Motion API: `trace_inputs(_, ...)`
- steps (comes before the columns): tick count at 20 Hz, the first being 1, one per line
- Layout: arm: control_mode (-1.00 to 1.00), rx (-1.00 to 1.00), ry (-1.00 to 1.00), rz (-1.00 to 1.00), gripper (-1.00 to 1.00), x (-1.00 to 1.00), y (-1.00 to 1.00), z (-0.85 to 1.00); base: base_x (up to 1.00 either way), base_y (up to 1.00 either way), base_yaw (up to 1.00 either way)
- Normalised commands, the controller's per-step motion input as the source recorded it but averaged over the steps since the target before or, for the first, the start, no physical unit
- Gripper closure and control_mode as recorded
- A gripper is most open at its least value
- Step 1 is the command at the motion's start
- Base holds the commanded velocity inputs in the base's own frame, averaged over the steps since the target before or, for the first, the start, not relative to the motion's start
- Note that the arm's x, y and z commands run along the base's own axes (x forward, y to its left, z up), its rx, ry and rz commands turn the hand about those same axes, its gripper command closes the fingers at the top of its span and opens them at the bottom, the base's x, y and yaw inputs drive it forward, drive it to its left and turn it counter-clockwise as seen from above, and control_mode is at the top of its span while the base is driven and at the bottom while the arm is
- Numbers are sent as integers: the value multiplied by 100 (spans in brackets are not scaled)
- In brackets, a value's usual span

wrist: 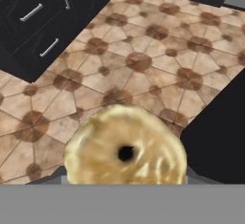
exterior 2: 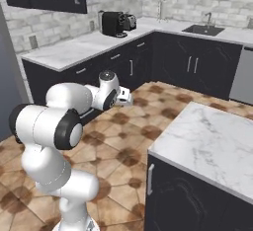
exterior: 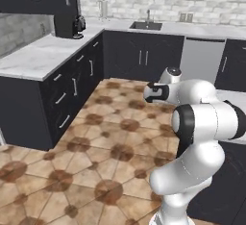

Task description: Pick the candle and candle from the dining table and place them in the open cabinet. Close the cabinet after placing the objects.

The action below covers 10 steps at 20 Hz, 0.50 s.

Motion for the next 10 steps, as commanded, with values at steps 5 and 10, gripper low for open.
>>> trace_inputs(5, 100, 0, 0, 0, 100, 0, 0, 0, 65, 100, -12)
trace_inputs(10, 100, 0, 0, 0, 100, 0, 0, 0, 40, 92, -9)
